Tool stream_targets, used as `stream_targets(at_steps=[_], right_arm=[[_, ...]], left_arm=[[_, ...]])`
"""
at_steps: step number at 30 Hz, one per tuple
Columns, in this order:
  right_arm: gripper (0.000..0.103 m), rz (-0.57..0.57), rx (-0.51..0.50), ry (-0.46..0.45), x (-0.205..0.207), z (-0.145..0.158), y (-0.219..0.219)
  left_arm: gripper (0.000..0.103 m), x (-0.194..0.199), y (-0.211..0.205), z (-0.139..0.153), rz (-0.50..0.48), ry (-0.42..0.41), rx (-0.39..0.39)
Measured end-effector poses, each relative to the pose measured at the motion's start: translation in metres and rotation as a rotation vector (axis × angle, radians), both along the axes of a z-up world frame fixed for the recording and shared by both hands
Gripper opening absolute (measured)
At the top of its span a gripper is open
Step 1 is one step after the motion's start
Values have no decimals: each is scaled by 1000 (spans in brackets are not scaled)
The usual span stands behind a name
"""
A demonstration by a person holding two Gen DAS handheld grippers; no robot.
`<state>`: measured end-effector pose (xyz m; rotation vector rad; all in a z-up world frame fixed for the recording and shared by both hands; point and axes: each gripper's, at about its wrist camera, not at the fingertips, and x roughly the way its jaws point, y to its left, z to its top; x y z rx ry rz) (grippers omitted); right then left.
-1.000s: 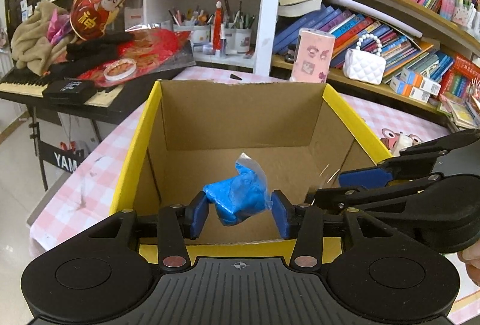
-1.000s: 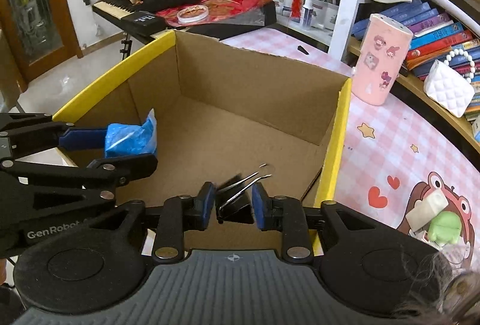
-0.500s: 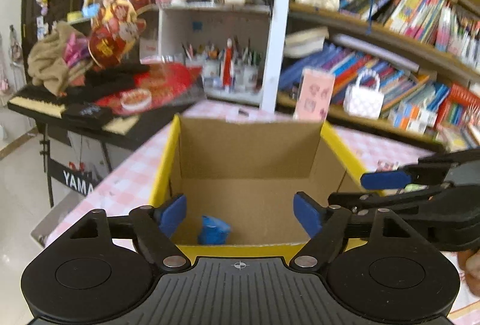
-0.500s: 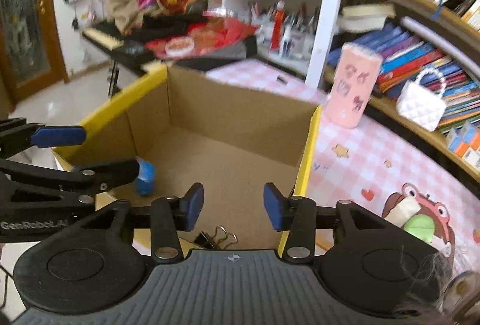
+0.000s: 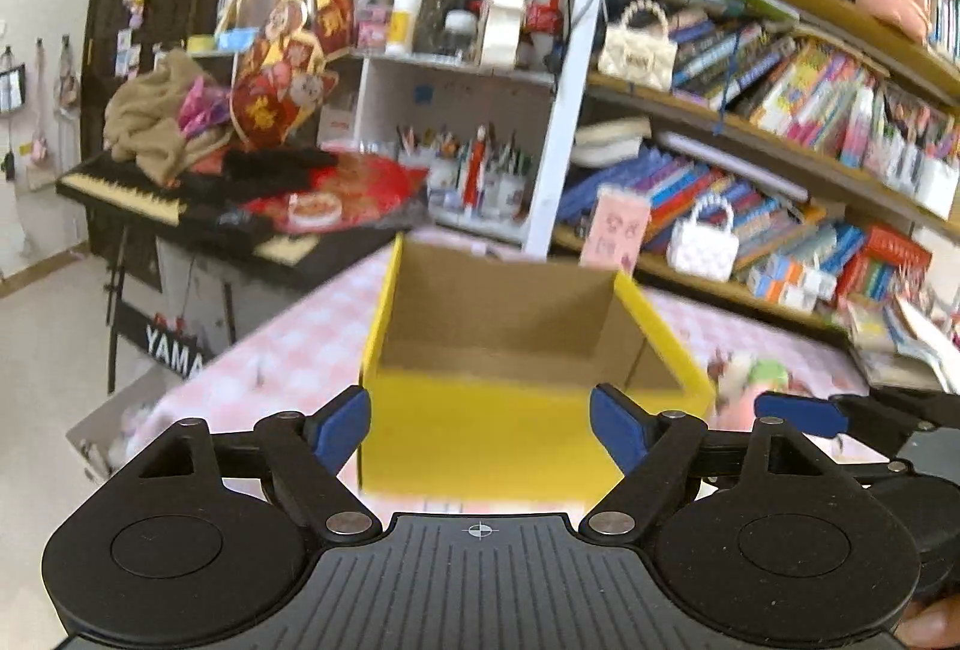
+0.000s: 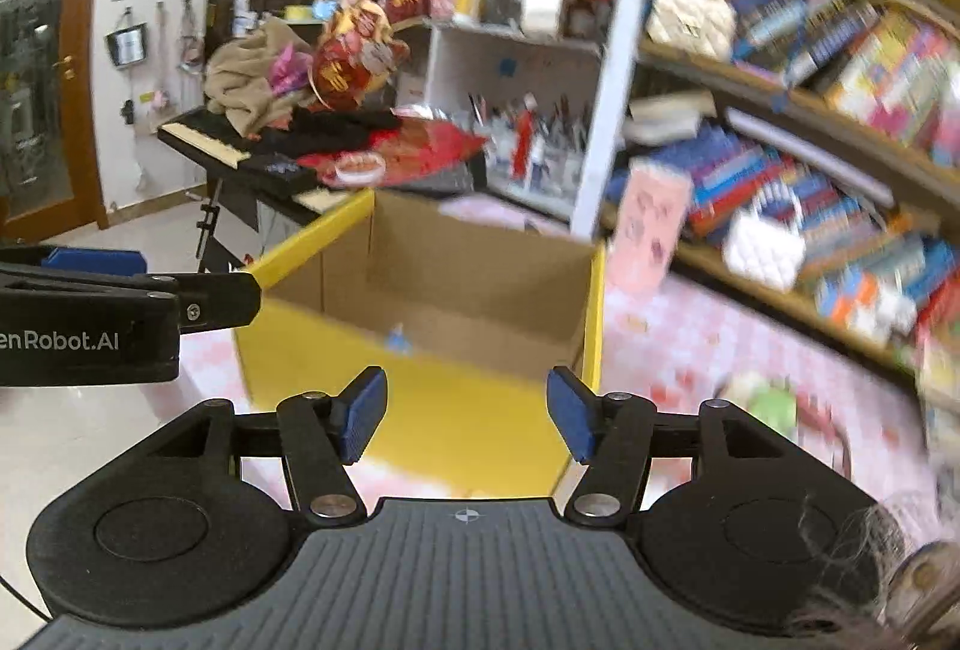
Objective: Organize objects
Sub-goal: 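Move both open tools back from the box toward the remaining objects, then grasp the mint-green stapler with the right tool while the left tool grasps the white charger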
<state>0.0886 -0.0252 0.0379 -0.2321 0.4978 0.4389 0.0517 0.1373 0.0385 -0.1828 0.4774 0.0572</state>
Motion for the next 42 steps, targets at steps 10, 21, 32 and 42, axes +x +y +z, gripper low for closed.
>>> stream_targets(at_steps=[10, 21, 32, 42], right_arm=[[53, -228, 22, 171, -60, -43, -19], [52, -396, -25, 210, -106, -65, -51], [52, -605, -25, 259, -116, -72, -111], [52, -621, -5, 267, -85, -71, -147]], left_arm=[[82, -41, -13, -34, -80, 122, -2], [82, -51, -55, -52, -257, 187, 23], [83, -30, -118, -66, -445, 247, 26], [83, 2, -155, -62, -455, 259, 29]])
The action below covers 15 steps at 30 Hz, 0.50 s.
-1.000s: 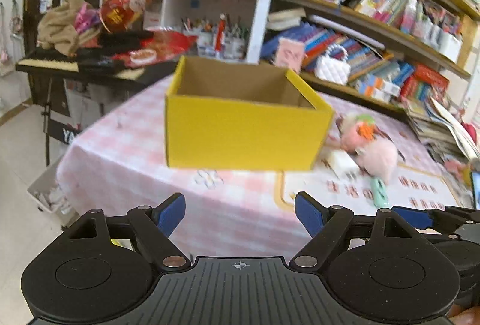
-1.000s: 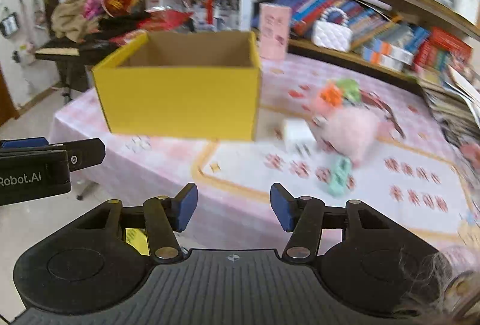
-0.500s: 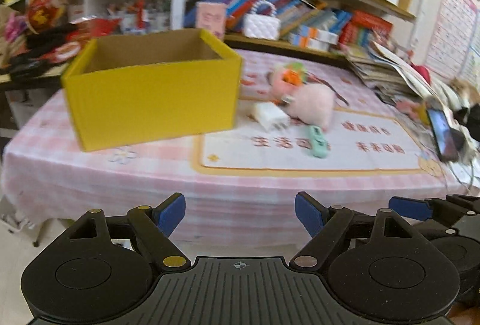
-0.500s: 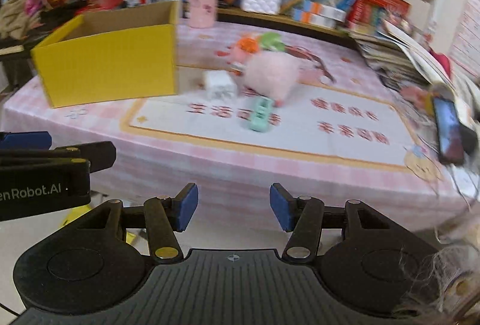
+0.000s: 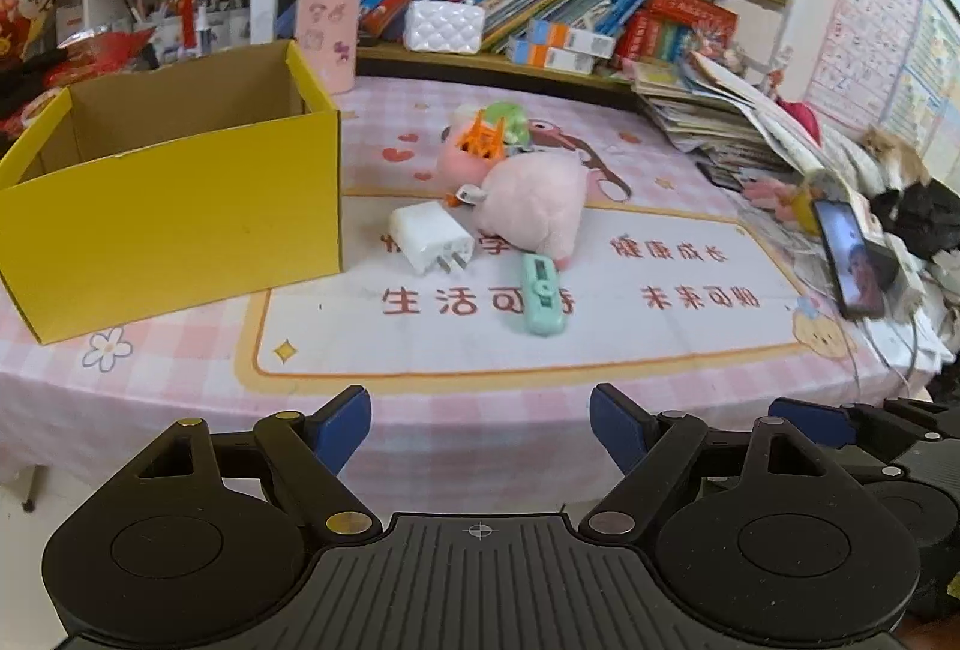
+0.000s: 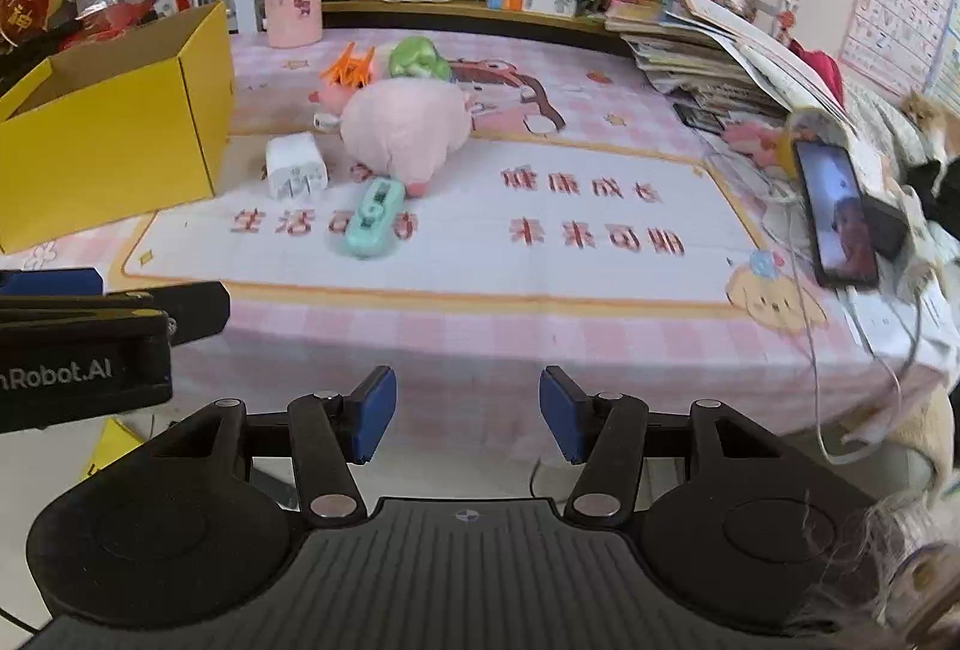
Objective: Organize objects
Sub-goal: 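Grasp the mint-green stapler with the right tool while the left tool grasps the white charger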
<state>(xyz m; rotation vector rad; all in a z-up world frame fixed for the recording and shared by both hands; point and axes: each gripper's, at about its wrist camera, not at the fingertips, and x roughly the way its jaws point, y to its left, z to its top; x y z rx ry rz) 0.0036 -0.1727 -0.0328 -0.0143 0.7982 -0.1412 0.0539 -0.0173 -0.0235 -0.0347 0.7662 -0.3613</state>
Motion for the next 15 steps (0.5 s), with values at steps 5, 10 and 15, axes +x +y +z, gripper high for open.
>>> stream_targets(at_steps=[5, 10, 15], right_arm=[[50, 68, 27, -24, 28, 1, -6], [50, 148, 55, -39, 57, -3, -10], [50, 216, 74, -27, 85, -14, -12]], left_arm=[[82, 22, -7, 1, 57, -9, 14], [82, 46, -8, 4, 150, 20, -6], [82, 57, -15, 10, 193, 1, 38]])
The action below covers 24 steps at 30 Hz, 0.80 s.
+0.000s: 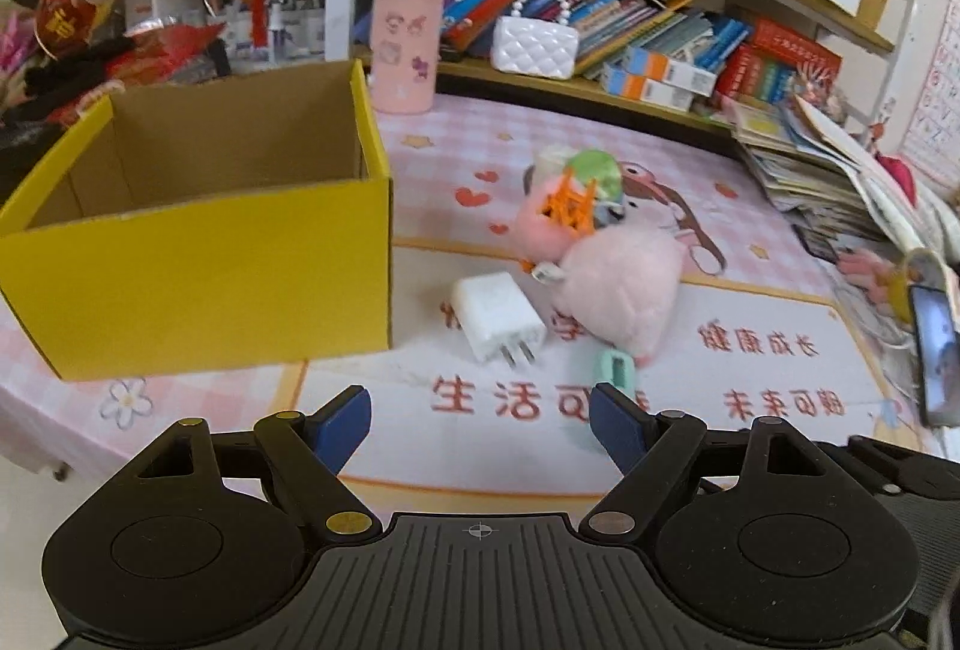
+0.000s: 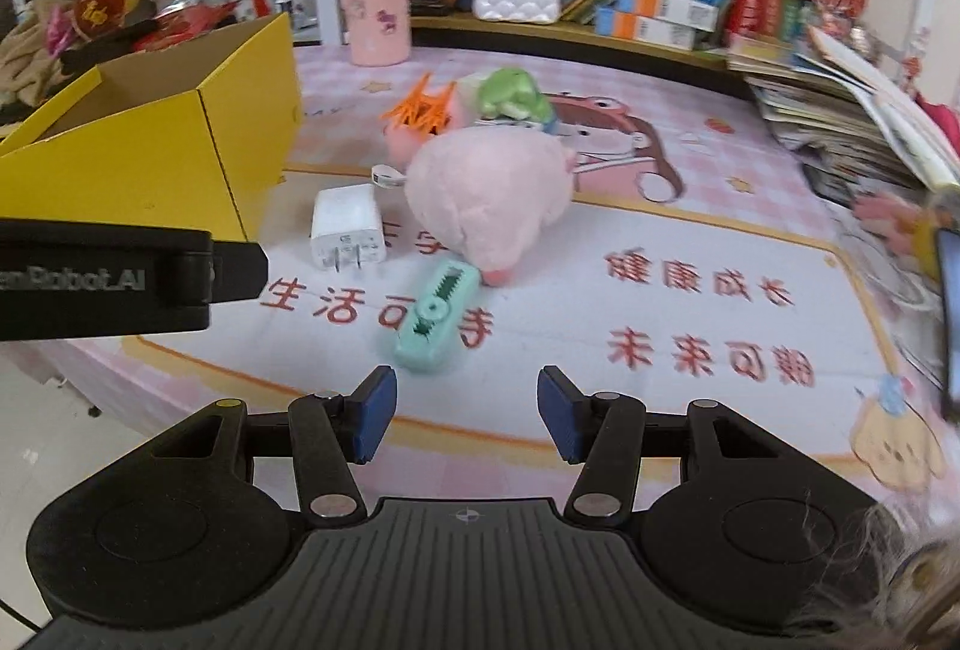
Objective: Organize objects
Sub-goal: 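Grasp the mint-green stapler with the right tool while the left tool grasps the white charger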
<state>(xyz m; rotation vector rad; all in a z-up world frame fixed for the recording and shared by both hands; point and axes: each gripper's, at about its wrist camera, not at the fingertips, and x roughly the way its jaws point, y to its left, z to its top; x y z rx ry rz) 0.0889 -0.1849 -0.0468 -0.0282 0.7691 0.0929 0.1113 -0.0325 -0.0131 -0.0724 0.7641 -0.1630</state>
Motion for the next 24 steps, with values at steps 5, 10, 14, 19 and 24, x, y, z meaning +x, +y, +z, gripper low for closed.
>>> stream_targets(at_steps=[5, 10, 14, 19, 24], right_arm=[[50, 32, -6, -4, 31, -13, 0], [50, 85, 16, -3, 55, -23, 2], [42, 130, 12, 30, 61, -30, 5], [23, 159, 20, 38, 63, -26, -8], [23, 156, 45, 43, 50, -11, -41]], left_arm=[[82, 6, -3, 6, 70, -2, -8], [82, 13, -9, 7, 105, 9, 10], [81, 20, -18, 5, 113, 13, 17], [72, 34, -34, -1, 75, 22, 6], [51, 55, -50, -15, 41, 44, 29]])
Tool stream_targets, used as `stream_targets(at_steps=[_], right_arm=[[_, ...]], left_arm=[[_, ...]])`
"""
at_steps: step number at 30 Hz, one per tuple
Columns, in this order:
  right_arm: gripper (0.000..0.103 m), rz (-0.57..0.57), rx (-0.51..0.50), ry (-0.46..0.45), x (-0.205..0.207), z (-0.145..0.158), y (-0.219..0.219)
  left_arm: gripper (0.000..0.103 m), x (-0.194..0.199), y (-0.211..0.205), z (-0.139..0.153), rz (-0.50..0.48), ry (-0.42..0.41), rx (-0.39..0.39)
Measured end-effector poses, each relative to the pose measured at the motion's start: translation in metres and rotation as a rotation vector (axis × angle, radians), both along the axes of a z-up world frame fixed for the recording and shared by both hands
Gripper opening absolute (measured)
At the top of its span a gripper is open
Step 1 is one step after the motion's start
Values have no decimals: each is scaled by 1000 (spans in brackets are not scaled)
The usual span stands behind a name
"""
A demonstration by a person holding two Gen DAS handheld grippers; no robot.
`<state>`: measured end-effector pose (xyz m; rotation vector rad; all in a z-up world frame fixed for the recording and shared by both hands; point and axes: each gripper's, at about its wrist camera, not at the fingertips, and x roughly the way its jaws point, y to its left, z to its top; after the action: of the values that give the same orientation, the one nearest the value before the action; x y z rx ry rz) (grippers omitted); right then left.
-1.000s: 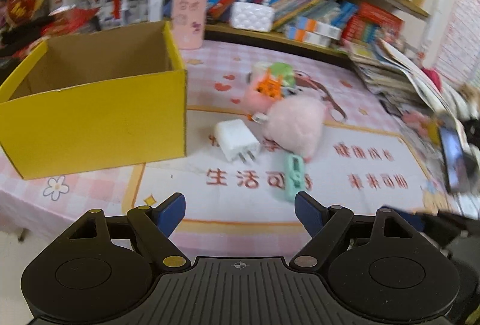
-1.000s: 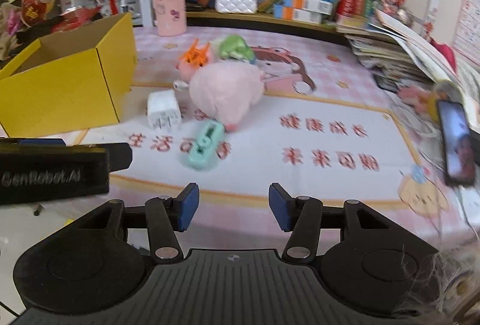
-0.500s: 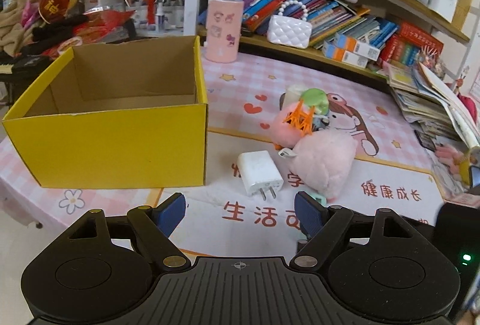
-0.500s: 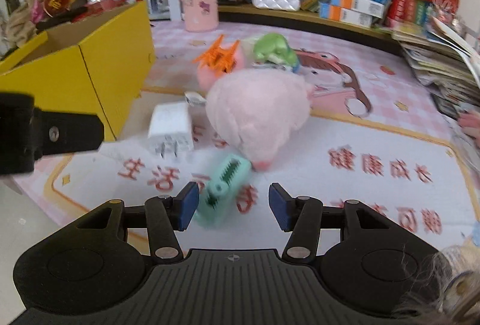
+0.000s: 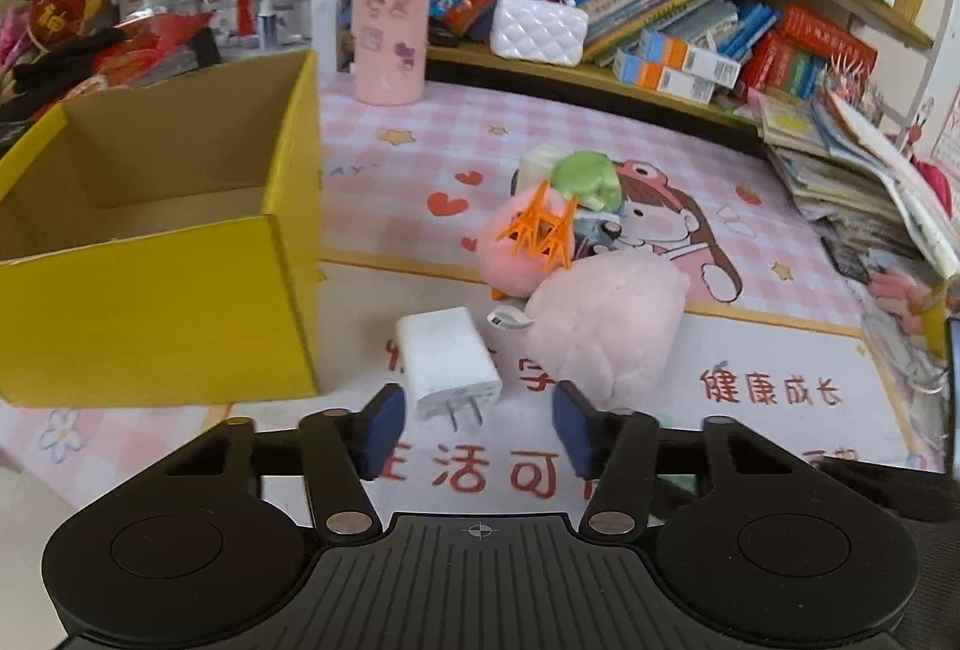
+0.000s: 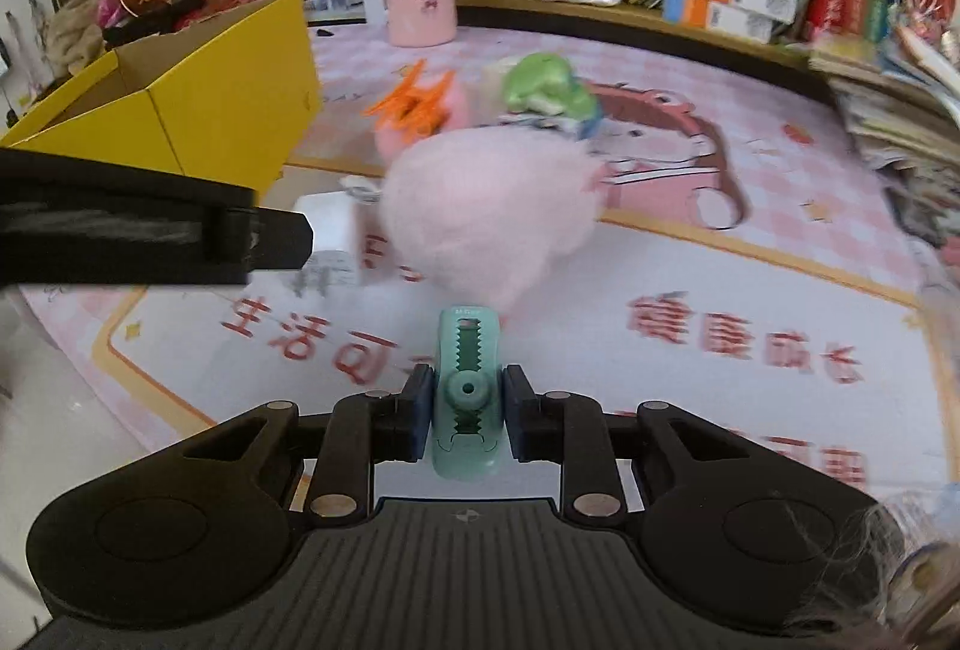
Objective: Organize objects
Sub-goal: 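Grasp the mint-green stapler with the right tool while the left tool grasps the white charger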
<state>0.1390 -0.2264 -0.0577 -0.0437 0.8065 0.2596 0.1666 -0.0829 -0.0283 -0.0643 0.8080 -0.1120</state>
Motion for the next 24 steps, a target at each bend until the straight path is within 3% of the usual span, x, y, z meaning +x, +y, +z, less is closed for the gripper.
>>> stream_targets(at_steps=[6, 14, 20, 24], right_arm=[[23, 8, -23, -51, -13, 14, -16], [23, -19, -30, -40, -14, 14, -30], [23, -17, -24, -43, -19, 15, -29], [23, -26, -21, -39, -21, 15, -28]], left_arm=[[50, 28, -13, -22, 23, 24, 115], [46, 54, -18, -36, 38, 42, 158], [42, 63, -15, -42, 43, 52, 136], [42, 57, -4, -34, 46, 76, 16]])
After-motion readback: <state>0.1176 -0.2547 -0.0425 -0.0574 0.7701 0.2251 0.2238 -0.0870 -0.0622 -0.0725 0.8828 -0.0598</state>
